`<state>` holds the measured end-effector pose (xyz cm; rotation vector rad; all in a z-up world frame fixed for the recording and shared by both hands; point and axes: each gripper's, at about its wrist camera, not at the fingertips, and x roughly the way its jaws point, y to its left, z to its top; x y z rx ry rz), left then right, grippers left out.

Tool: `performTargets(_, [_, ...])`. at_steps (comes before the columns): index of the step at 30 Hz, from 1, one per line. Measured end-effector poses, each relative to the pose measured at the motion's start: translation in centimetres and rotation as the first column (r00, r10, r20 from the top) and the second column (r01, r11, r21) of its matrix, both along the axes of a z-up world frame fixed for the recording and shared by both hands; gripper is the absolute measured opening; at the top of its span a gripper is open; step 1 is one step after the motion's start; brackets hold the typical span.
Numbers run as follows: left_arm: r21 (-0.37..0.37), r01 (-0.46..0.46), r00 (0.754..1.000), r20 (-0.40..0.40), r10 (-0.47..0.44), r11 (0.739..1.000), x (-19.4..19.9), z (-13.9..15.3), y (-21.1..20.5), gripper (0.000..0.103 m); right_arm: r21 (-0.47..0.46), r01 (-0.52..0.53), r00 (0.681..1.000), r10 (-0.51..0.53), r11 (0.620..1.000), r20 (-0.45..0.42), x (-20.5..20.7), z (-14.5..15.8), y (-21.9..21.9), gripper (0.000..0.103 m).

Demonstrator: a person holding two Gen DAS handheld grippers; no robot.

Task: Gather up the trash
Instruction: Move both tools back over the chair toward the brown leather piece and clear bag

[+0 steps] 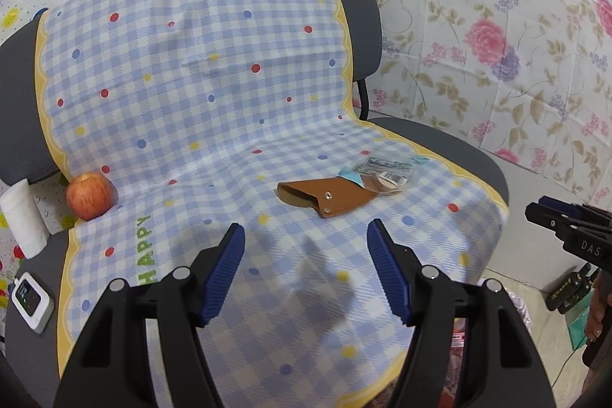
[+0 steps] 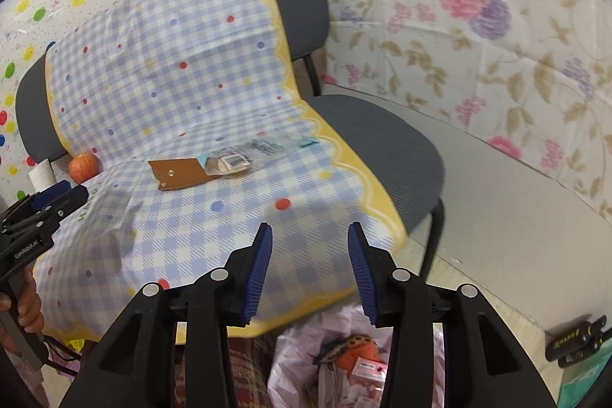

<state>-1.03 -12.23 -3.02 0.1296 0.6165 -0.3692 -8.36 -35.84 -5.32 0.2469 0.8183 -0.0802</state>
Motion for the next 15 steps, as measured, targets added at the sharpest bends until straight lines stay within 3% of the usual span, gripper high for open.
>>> performTargets(15, [0.02,-0.05,0.998,-0.039,0.051,0.999,6.4,-1.3,0.3,0.065,0.058,-0.074,0.997,0.075,0.996,-0.013,8.1,-2.0,2.9,0.044])
